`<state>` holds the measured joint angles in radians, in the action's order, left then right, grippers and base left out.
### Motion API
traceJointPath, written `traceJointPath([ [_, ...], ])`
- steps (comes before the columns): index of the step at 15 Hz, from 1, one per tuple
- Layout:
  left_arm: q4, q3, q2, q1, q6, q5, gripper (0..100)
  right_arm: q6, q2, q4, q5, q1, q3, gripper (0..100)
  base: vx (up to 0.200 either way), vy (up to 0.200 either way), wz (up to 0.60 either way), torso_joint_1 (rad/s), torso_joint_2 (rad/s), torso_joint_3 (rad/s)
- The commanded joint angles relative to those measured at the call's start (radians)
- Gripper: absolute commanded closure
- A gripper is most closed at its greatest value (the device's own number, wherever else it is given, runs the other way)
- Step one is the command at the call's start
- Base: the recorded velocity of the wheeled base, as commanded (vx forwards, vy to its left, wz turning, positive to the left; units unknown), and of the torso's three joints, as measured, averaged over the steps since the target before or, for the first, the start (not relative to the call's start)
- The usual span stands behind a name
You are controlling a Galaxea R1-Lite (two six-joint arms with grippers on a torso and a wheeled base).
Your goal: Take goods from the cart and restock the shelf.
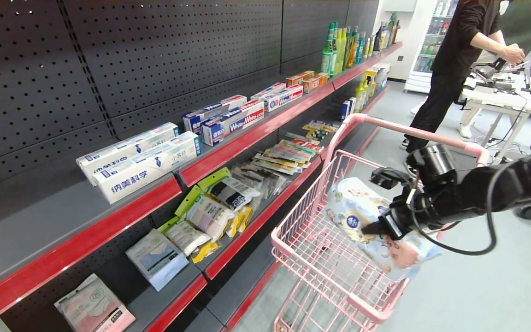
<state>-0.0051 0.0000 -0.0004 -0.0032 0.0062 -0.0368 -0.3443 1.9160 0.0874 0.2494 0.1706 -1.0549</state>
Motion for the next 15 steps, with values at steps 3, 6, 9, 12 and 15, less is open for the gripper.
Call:
traceJointPath([
  [3, 0.001, 0.0, 0.0, 0.0, 0.0, 0.0, 0, 0.237, -0.638, 0.009, -0.156, -0.076, 0.322, 100, 0.0, 0.0, 0.0, 0.0, 0.0, 0.0],
  [6, 0.001, 0.0, 0.0, 0.0, 0.0, 0.0, 0, 0.129, -0.862, 0.014, -0.219, -0.155, 0.47, 100, 0.0, 0.0, 0.0, 0.0, 0.0, 0.0],
  [9, 0.001, 0.0, 0.0, 0.0, 0.0, 0.0, 0, 0.126, -1.051, 0.124, -0.237, -0.189, 0.51, 100, 0.0, 0.0, 0.0, 0.024, -0.05, -0.028],
  [12, 0.001, 0.0, 0.0, 0.0, 0.0, 0.0, 0, 0.113, -1.121, 0.201, -0.252, -0.189, 0.478, 100, 0.0, 0.0, 0.0, 0.204, -0.47, -0.25],
  [15, 0.001, 0.0, 0.0, 0.0, 0.0, 0.0, 0, 0.073, -1.077, 0.199, -0.252, -0.188, 0.418, 100, 0.0, 0.0, 0.0, 0.203, -0.45, -0.246],
])
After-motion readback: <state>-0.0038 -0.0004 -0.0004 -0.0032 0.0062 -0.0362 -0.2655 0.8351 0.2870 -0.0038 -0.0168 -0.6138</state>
